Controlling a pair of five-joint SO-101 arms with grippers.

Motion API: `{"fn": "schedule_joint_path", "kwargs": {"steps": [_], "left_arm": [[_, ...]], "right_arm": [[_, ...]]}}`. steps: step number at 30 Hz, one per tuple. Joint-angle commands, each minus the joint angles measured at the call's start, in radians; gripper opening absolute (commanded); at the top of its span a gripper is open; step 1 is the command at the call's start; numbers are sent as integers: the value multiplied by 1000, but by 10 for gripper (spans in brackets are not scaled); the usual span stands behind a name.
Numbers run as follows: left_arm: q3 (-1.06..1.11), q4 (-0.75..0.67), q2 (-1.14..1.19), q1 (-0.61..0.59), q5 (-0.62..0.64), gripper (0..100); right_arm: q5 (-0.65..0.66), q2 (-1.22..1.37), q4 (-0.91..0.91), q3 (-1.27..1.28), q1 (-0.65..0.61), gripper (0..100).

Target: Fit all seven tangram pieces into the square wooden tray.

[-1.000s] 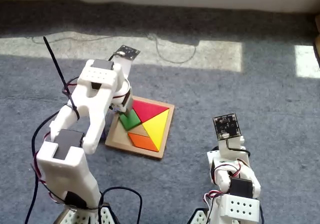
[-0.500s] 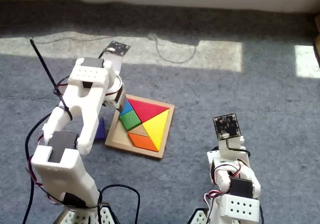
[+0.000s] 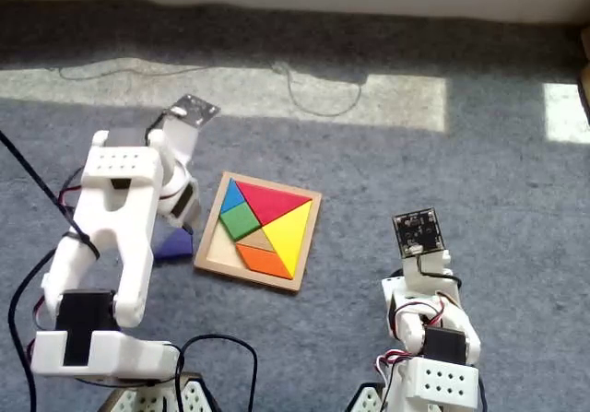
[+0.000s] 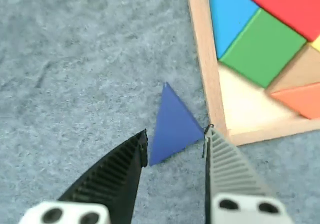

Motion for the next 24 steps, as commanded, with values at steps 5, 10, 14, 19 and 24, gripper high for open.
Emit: {"fn": "schedule_joint_path", "kwargs": {"steps": [5,10,14,19,24], "left_arm": [[202,-209,-51,-30,-49,204],[262,-299,-50,-36,-44,245],[268,-298,-51,-38,-46,245],[286,-302,-48,-51,-48,213],[300,-298,-50,-45,-49,96]], "right_arm": [[0,-12,8,33,12,12],[0,-12,8,33,12,12],[0,-12,8,33,12,12],[0,-12,8,33,12,12],[0,-12,8,33,12,12]]}}
